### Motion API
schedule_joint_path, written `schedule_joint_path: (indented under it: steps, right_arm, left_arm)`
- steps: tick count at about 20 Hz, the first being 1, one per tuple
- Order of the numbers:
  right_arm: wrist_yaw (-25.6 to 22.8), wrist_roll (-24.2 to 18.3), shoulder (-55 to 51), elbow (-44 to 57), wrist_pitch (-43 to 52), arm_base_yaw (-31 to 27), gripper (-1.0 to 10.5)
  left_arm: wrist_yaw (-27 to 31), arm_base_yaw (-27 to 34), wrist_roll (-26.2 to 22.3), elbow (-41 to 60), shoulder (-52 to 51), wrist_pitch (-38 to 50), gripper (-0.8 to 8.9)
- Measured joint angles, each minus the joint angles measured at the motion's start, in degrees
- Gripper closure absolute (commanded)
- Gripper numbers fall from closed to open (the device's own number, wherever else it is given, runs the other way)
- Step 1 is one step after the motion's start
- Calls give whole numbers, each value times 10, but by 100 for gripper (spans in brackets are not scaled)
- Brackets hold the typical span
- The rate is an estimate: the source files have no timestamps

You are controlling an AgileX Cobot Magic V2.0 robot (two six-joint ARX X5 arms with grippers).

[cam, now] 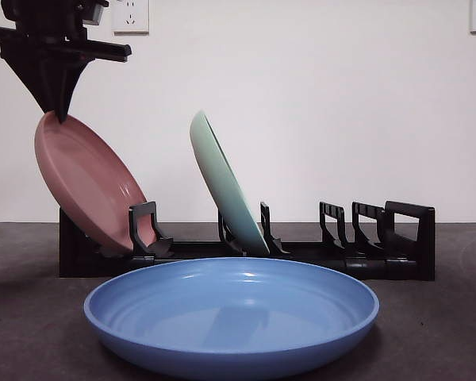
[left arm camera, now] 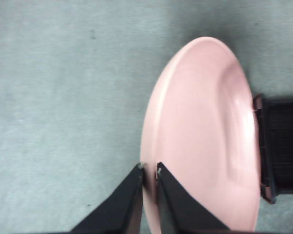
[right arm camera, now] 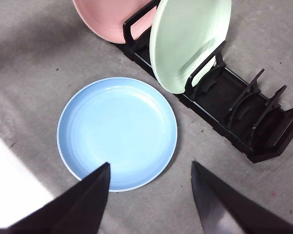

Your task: Place the plate

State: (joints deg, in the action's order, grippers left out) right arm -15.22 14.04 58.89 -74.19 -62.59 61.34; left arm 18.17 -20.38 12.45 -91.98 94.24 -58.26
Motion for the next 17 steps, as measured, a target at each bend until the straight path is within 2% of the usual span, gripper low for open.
schedule_joint_path:
  steps: [10, 17]
  right_arm:
    - [-4, 0, 0, 0, 0, 0, 683]
    - [-95, 0, -41, 0, 0, 0, 683]
  left_arm:
    - [31, 0, -37, -149, 2, -121, 799]
    - [31, 0, -51, -176, -17, -227, 799]
